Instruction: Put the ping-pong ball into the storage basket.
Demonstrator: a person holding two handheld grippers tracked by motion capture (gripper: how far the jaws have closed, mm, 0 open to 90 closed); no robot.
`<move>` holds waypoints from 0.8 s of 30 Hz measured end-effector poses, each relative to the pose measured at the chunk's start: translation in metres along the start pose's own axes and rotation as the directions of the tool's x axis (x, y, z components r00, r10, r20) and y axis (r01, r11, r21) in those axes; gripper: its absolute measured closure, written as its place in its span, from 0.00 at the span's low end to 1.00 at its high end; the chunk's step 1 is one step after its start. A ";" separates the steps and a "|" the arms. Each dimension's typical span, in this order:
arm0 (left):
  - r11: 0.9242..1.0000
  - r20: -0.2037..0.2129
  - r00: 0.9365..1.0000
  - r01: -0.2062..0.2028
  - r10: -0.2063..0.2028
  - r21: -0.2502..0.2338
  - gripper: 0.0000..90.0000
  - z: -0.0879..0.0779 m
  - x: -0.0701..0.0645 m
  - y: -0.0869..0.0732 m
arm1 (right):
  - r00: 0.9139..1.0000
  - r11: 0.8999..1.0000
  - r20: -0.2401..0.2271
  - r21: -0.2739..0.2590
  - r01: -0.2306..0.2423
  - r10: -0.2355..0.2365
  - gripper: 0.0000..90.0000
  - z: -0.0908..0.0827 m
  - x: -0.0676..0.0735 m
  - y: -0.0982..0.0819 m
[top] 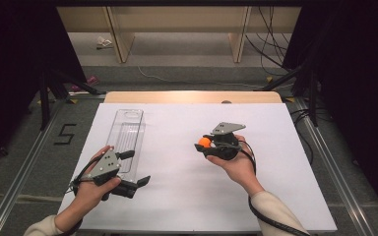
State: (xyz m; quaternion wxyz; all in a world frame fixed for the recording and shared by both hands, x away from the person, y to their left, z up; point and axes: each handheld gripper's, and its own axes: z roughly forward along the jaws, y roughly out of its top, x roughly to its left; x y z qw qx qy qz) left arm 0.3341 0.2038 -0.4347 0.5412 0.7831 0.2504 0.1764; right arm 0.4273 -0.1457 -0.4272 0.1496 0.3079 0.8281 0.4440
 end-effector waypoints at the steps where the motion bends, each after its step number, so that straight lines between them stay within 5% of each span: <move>1: 1.000 0.000 1.000 0.000 0.000 0.000 0.03 0.000 0.000 0.000 | 1.000 1.000 -0.001 -0.002 0.001 -0.001 0.57 0.000 0.000 0.001; 24: 1.000 0.002 1.000 -0.001 0.001 -0.002 0.03 0.000 0.000 0.000 | 1.000 1.000 -0.029 -0.021 0.005 -0.006 0.57 0.013 0.009 0.013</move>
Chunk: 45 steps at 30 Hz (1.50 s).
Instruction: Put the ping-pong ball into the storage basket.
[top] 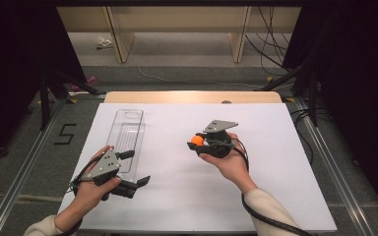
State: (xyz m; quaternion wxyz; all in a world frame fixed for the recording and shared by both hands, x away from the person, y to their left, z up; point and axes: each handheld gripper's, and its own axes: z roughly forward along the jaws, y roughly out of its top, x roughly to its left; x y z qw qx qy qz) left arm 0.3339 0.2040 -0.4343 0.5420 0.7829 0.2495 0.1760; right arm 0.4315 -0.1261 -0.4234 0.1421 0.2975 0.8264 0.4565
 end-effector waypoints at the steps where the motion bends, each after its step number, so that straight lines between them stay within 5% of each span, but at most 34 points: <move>1: 1.000 0.000 1.000 0.000 0.000 0.000 0.03 0.000 0.000 0.000 | 1.000 1.000 -0.001 -0.001 0.001 -0.001 0.57 0.000 0.000 0.000; 45: 1.000 0.007 1.000 -0.002 0.002 0.000 0.03 0.000 -0.001 0.000 | 1.000 1.000 -0.027 -0.026 0.006 -0.006 0.57 0.017 0.008 0.018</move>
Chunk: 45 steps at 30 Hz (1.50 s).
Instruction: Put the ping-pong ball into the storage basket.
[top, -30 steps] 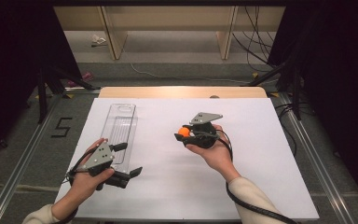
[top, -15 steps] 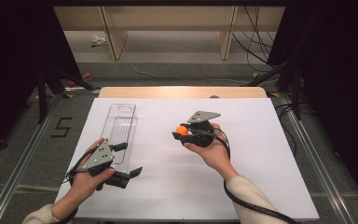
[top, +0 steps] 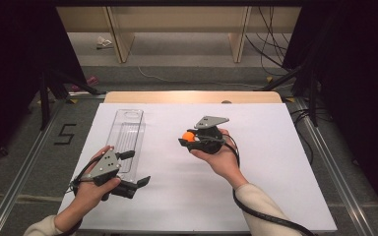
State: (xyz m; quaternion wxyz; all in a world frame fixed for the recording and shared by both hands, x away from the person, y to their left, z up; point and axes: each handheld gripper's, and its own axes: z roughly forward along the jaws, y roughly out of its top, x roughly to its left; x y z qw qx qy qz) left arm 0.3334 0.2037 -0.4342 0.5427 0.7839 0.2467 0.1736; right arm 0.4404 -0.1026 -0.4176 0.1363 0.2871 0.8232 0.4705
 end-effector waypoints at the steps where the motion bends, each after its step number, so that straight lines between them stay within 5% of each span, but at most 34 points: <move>1: 1.000 0.000 1.000 0.000 0.000 0.000 0.03 0.000 0.000 0.000 | 1.000 1.000 0.000 -0.001 0.001 -0.001 0.57 0.000 0.000 0.000; 45: 1.000 0.004 1.000 -0.003 0.003 0.001 0.03 -0.001 -0.001 0.000 | 0.999 1.000 -0.033 -0.016 0.014 -0.015 0.57 0.024 0.014 0.020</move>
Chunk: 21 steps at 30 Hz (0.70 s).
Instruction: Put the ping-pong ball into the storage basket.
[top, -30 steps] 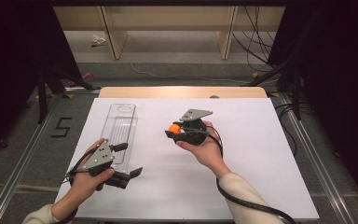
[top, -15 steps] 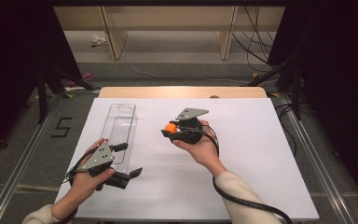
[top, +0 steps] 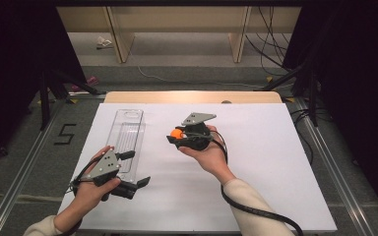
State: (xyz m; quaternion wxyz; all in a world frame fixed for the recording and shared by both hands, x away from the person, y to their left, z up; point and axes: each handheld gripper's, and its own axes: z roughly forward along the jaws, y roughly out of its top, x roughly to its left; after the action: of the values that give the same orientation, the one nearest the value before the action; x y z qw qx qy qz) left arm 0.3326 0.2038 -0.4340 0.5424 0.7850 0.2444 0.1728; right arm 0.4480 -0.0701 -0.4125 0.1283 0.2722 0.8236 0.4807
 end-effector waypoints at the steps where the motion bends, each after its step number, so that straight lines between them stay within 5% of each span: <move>1: 1.000 0.001 1.000 0.000 0.000 0.000 0.03 0.000 0.000 0.000 | 1.000 1.000 0.000 -0.001 0.000 0.000 0.57 0.001 0.000 0.001; 21: 1.000 0.005 1.000 0.000 0.000 -0.001 0.03 0.000 0.000 0.000 | 1.000 1.000 -0.022 0.005 0.011 -0.011 0.57 0.017 0.008 0.009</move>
State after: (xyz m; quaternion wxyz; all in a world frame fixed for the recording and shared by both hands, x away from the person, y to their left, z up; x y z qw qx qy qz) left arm 0.3323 0.2034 -0.4340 0.5432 0.7853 0.2429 0.1708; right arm 0.4520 -0.0499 -0.4132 0.1212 0.2626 0.8278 0.4807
